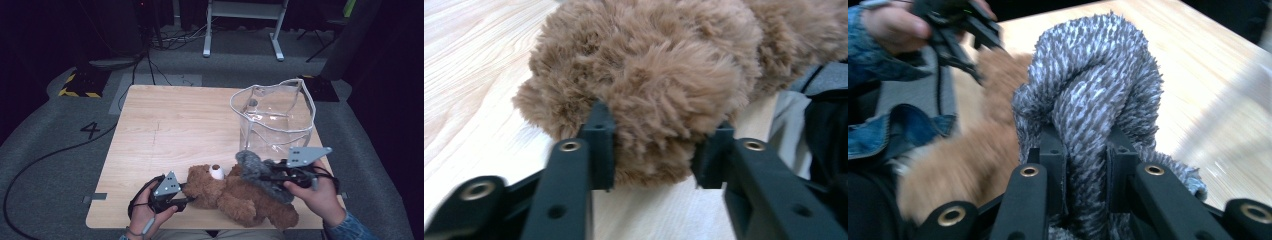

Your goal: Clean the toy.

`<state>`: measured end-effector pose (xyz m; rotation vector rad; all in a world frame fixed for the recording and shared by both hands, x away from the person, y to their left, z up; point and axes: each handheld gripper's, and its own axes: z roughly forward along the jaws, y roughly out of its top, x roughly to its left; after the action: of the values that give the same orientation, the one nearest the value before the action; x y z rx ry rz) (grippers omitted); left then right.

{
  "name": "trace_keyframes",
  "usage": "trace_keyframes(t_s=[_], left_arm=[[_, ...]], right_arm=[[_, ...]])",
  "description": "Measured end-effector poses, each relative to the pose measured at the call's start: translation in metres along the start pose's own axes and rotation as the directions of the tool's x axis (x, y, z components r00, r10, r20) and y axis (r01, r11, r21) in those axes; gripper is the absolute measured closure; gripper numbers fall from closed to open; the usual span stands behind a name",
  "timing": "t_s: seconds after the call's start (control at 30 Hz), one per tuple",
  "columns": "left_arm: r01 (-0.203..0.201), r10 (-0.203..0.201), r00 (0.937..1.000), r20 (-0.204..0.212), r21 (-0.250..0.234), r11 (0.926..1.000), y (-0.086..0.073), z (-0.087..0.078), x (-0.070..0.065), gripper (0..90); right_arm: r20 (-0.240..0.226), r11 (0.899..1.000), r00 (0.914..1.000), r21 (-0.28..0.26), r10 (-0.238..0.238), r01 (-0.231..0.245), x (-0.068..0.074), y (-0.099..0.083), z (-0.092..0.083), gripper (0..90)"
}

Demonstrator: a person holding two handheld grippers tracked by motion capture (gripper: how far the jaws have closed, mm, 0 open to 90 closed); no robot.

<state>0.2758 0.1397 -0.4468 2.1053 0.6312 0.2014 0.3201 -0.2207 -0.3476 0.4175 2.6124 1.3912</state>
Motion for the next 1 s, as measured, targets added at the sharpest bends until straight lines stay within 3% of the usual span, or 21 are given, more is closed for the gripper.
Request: trace_keyframes(t_s=[0.2, 0.3, 0.47, 0.6, 0.73, 1.0], left_arm=[[-0.028, 0.028, 0.9994, -0.018, 0.004, 0.9996, 0.005, -0.003, -0.011, 68.2], [-0.04, 0.04, 0.999, -0.018, -0.001, 0.9992, 0.009, -0.005, -0.015, 69.4], [-0.068, 0.068, 0.9971, -0.034, 0.004, 0.9977, 0.015, -0.007, -0.021, 70.8], [-0.06, 0.06, 0.9976, -0.033, -0.003, 0.9982, 0.013, -0.007, -0.019, 71.8], [-0.057, 0.057, 0.9978, -0.034, -0.009, 0.9983, 0.013, -0.007, -0.018, 72.2], [-0.06, 0.06, 0.9981, -0.013, -0.029, 0.9978, 0.01, -0.01, -0.019, 72.2]], right_arm=[[-0.109, 0.996, 0.991, 0.031, -0.077, 0.081, 0.023, 0.03, 0.047, 75.4], [-0.139, 0.994, 0.9856, 0.046, -0.096, 0.103, 0.031, 0.036, 0.065, 75.4], [-0.151, 0.989, 0.9825, 0.085, -0.109, 0.123, 0.036, 0.033, 0.081, 75.4], [-0.143, 0.988, 0.9856, 0.109, -0.09, 0.106, 0.031, 0.024, 0.079, 75.5], [-0.107, 0.984, 0.9915, 0.152, -0.075, 0.091, 0.024, 0.01, 0.068, 75.6], [-0.04, 0.985, 0.9991, 0.174, 0.014, -0.007, 0.008, -0.018, 0.037, 75.6]])
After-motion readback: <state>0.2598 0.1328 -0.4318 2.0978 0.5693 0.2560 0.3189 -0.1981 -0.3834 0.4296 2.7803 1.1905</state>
